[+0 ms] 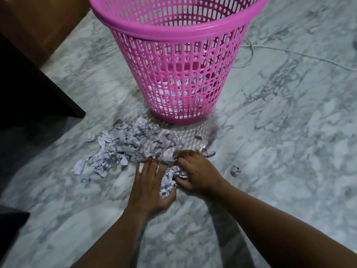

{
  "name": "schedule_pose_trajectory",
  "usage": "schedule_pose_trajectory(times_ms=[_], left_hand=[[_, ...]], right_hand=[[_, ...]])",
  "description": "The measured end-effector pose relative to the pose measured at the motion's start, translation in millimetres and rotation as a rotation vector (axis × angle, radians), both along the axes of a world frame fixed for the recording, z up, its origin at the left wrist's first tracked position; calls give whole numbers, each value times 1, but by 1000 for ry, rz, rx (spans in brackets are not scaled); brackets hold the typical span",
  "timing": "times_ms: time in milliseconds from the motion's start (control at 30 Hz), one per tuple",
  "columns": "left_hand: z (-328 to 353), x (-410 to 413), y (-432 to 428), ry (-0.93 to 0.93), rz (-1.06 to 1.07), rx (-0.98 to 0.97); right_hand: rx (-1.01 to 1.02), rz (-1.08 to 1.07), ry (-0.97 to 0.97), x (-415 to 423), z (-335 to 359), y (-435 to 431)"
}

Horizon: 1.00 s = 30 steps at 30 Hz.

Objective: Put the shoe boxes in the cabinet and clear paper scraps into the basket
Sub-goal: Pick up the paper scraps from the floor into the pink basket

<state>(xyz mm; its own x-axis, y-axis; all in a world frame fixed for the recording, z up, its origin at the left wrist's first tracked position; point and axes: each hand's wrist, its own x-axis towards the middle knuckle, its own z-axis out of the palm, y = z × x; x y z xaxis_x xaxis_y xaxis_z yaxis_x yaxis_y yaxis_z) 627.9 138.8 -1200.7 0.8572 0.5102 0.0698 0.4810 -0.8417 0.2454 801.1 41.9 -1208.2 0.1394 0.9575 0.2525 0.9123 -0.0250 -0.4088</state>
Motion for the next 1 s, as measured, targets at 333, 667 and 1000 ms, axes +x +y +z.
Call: schedule_pose_trajectory(times_ms=[333, 667, 1000], left_hand=[[-7, 2, 3, -186, -8, 11], [0, 7, -1, -172, 95, -94], [2, 10, -5, -224, 156, -115]], right_hand=[[-76, 0, 157, -3, 8, 1], [-67, -81, 187, -8, 32, -15], [142, -393, 316, 17, 43, -38]])
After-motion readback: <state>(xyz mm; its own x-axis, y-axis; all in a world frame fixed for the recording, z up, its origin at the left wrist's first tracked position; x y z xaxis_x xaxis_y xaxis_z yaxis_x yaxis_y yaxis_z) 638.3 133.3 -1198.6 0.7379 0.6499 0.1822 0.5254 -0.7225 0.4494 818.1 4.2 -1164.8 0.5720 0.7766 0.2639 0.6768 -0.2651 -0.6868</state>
